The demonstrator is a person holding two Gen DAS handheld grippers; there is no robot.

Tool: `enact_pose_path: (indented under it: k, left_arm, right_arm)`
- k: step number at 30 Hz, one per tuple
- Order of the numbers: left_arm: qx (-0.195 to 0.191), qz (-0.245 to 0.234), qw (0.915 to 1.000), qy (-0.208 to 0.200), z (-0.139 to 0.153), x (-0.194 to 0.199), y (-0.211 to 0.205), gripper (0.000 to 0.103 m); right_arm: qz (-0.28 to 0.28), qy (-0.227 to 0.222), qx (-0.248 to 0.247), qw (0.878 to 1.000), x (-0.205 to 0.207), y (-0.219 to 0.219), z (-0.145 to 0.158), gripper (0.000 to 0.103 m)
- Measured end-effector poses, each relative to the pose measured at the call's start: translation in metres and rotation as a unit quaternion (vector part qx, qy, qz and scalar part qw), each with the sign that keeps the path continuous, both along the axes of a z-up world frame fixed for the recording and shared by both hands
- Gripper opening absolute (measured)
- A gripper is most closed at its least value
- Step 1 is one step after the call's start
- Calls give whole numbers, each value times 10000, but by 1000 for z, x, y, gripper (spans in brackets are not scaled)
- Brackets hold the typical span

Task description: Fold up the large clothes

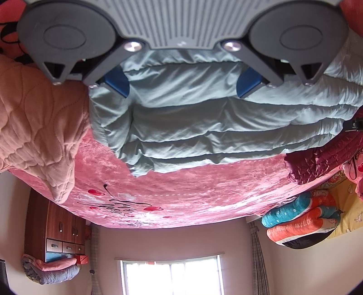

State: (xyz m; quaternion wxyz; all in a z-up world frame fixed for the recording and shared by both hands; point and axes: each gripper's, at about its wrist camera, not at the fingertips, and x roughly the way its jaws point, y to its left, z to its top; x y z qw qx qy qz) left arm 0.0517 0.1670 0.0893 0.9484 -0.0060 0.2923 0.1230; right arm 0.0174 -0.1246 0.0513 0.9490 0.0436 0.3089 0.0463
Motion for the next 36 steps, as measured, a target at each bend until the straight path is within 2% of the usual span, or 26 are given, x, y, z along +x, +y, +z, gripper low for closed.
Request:
enact_pose_path:
  k: [6,10,18,25,36]
  left_arm:
    - [-76,18,10000,36,1,-3,7,103]
    - [-123,-3,9998,127,-2,0,12,103]
    - [-318,-110,9990,297,-8,-1,16,103]
    - [-419,-170,9982,394,-12,1,18,103]
    - [-445,-228,9976,484,-16,5,17,103]
  right_arm:
    - [-244,-51,17,9997,-7,-18,5,100]
    - [-602,-14,92,9981,-9,-40,5,101]
    - [-1383,239,879,9862,-10,-102,-11,101]
    - [-1355,516,1828,9724,-6,-124,-38,102]
    - [-957,440,2040,9733,6,-121,-42,103]
